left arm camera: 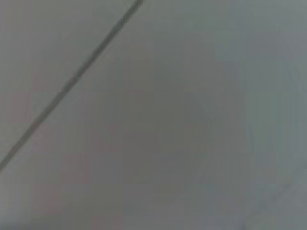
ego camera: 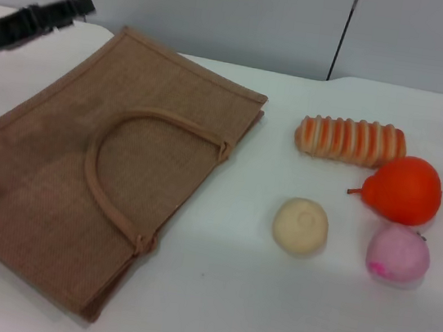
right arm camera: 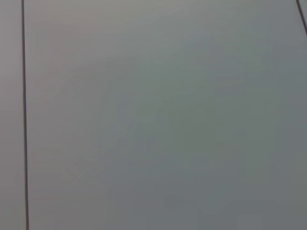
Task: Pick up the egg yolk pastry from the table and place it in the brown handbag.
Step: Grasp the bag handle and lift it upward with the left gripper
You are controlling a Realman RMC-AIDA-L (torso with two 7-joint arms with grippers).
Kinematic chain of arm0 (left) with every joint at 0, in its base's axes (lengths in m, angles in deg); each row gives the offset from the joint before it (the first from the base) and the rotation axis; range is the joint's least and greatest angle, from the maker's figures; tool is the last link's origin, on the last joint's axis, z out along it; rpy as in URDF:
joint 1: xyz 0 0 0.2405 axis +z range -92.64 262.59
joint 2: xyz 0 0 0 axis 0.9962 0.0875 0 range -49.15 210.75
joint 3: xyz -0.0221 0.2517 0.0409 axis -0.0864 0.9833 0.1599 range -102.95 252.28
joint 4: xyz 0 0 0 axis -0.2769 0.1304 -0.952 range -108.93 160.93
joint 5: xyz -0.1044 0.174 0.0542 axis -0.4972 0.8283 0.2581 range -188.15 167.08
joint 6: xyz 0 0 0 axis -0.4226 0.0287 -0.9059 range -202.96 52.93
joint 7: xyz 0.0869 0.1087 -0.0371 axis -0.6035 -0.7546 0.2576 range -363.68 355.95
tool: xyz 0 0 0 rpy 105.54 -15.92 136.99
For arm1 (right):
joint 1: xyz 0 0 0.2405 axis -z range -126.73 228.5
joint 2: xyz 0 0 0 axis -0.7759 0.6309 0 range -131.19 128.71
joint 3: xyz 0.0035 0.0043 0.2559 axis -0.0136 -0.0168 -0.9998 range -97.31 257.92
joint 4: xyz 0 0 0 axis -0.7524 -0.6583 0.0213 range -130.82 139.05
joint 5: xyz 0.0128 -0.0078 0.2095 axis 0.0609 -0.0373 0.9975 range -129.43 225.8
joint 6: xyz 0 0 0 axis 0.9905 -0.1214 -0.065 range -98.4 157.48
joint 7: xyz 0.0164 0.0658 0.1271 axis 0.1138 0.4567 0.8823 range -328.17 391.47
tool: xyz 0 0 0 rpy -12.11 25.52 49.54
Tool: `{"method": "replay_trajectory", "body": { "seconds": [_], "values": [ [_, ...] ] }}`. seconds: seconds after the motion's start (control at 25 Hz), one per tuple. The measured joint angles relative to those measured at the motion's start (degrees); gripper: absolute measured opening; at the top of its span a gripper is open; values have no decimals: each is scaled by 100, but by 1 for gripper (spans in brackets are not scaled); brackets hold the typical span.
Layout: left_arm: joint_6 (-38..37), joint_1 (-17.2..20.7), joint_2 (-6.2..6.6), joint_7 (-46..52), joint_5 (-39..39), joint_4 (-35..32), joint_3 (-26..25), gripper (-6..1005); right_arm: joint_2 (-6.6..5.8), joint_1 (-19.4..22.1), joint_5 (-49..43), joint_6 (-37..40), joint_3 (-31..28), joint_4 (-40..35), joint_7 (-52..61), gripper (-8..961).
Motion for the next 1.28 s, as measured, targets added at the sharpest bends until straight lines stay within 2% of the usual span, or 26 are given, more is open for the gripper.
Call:
{"method": "replay_trajectory", "body": {
  "seconds": [0.08,0.28,0.4,0.52,0.72,0.96,1.12,1.28],
  "values": [
    [-7,-148,-38,1021,1117,-650,-1,693,-4,0,0,3,0,0,-1,875],
    [17,-611,-138,2452,3202,-1602,7,680,-7,0,3,5,0,0,-2,874],
    [55,-867,-145,2934,4173,-1873,78,671,-12,-1,8,5,0,-4,-4,874],
    [36,-1108,-117,3075,4747,-1874,224,663,-13,-3,9,5,0,-14,-4,873],
    [-321,-1246,-171,3110,5167,-1765,664,650,-13,-10,9,1,0,-26,2,872],
    [-1115,-1347,-229,3044,5187,-1142,1427,633,-13,-13,9,0,0,-27,5,872],
    [-1478,-1395,-360,3013,5173,-1046,1782,622,-13,-12,9,-1,0,-22,7,871],
    [-1618,-1399,-453,2876,5169,-1055,1831,611,-13,-12,9,-5,0,-12,9,870]
  ]
}}
